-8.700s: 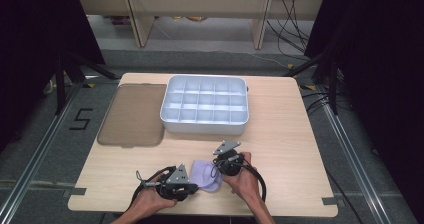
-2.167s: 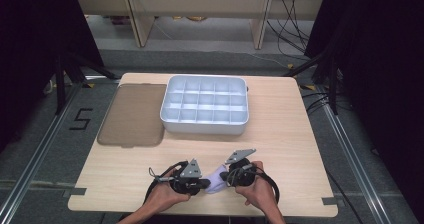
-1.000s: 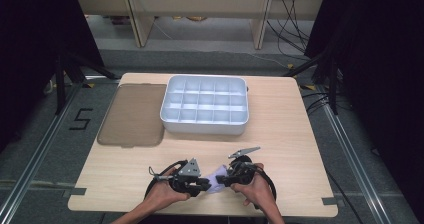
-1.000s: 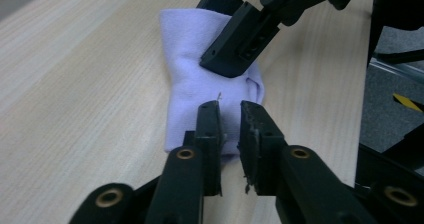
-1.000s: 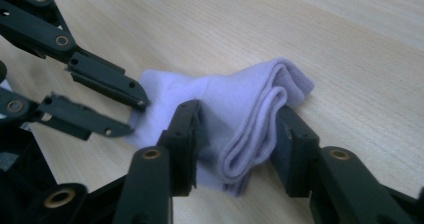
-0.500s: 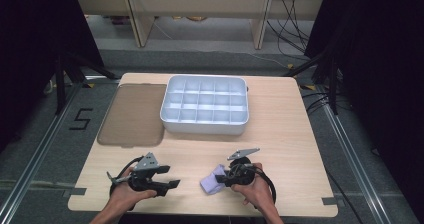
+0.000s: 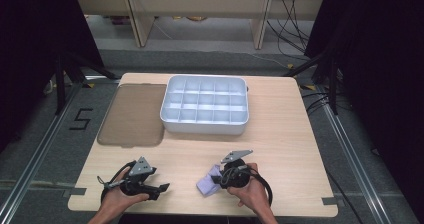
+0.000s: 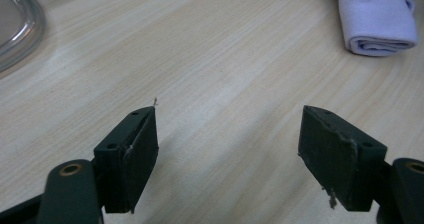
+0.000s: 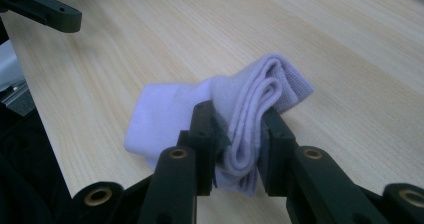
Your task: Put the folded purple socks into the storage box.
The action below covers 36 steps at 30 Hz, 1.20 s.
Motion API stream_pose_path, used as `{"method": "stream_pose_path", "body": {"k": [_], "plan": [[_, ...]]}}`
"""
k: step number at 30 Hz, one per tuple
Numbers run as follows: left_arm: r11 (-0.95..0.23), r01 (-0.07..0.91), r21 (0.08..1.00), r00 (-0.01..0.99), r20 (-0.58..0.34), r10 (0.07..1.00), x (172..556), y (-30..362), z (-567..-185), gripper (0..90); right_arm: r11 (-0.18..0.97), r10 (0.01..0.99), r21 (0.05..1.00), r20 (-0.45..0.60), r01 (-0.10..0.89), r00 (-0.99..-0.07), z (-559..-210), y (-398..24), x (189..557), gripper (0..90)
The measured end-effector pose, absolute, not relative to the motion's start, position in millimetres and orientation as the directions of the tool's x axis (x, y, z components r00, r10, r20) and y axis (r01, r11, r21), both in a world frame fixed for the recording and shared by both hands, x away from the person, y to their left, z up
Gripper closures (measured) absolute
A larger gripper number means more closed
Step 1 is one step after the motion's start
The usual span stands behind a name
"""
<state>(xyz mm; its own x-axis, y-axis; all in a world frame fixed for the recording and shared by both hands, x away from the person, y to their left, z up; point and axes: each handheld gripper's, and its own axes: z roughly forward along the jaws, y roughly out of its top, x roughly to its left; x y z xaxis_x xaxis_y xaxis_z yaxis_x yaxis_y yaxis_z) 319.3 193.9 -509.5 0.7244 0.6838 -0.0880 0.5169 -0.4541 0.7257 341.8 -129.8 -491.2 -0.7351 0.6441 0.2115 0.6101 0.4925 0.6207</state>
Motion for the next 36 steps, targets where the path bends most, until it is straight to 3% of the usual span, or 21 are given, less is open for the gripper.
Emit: {"method": "stream_pose_path", "body": {"k": [9,22,36], "plan": [[-0.408,0.525,0.747,0.693,-0.098,0.714,319,198,-509,22.2,0.511,0.63,0.636,0.18,0.578,-0.755,-481,-130,341,72.9],[-0.449,0.517,0.729,0.721,-0.088,0.687,315,194,-510,21.6,0.495,0.651,0.694,0.102,0.523,-0.752,-453,-146,343,72.8],[-0.453,0.515,0.728,0.72,-0.081,0.69,317,195,-510,21.4,0.483,0.692,0.685,0.084,0.546,-0.717,-441,-158,358,72.8]]}}
